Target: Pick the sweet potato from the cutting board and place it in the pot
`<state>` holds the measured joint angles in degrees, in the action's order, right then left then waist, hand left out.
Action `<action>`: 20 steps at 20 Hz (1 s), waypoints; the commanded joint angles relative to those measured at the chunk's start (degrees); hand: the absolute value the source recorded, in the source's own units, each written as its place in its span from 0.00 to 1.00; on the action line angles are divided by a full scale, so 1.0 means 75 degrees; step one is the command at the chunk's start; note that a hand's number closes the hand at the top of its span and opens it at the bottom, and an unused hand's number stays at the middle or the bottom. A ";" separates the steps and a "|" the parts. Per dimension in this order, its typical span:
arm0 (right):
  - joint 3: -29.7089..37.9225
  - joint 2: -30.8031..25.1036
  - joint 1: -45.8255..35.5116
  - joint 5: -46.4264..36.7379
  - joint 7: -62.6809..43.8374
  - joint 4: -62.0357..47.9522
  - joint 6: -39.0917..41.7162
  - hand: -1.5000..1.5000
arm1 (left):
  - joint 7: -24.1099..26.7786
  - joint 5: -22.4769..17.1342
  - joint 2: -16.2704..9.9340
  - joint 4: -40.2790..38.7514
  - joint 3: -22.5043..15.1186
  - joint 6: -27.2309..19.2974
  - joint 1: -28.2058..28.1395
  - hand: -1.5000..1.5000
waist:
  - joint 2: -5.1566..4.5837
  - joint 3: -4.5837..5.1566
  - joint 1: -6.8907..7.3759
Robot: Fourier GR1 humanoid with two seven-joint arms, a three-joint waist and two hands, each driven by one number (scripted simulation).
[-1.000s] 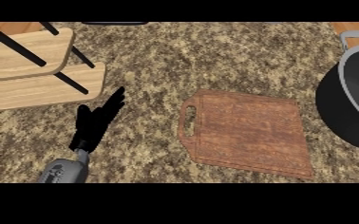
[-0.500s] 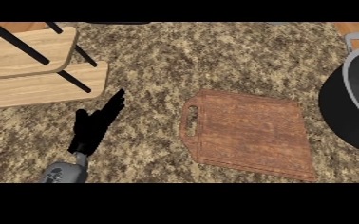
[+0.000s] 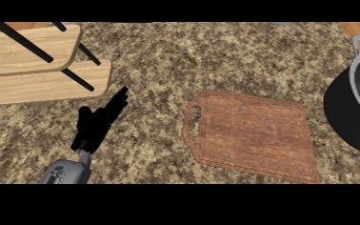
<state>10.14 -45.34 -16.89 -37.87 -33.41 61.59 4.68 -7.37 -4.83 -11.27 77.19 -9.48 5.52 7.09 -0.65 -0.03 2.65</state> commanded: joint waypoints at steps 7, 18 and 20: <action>-0.0082 0.0722 -0.2445 -0.0115 -0.0200 -0.3564 0.0822 0.00 | -0.0292 0.0044 0.0093 0.0345 0.0148 -0.0139 -0.0153 0.50 | 0.0040 -0.0008 -0.0119; 0.2212 0.1388 -0.2500 0.1391 0.1949 -0.1937 -0.3705 0.00 | 0.0060 0.0154 0.0100 -0.0099 0.0232 -0.0216 -0.0152 0.50 | 0.0079 -0.0015 -0.0333; 0.2645 0.1470 -0.2368 0.1524 0.2135 -0.2089 -0.4506 0.00 | 0.0154 0.0091 0.0040 -0.0080 0.0205 0.0002 -0.0171 0.50 | 0.0056 -0.0014 -0.0323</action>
<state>24.76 -35.17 -34.89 -28.96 -20.69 45.27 -20.03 -6.64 -4.42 -11.21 76.77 -7.98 5.66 5.67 -0.23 -0.16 0.71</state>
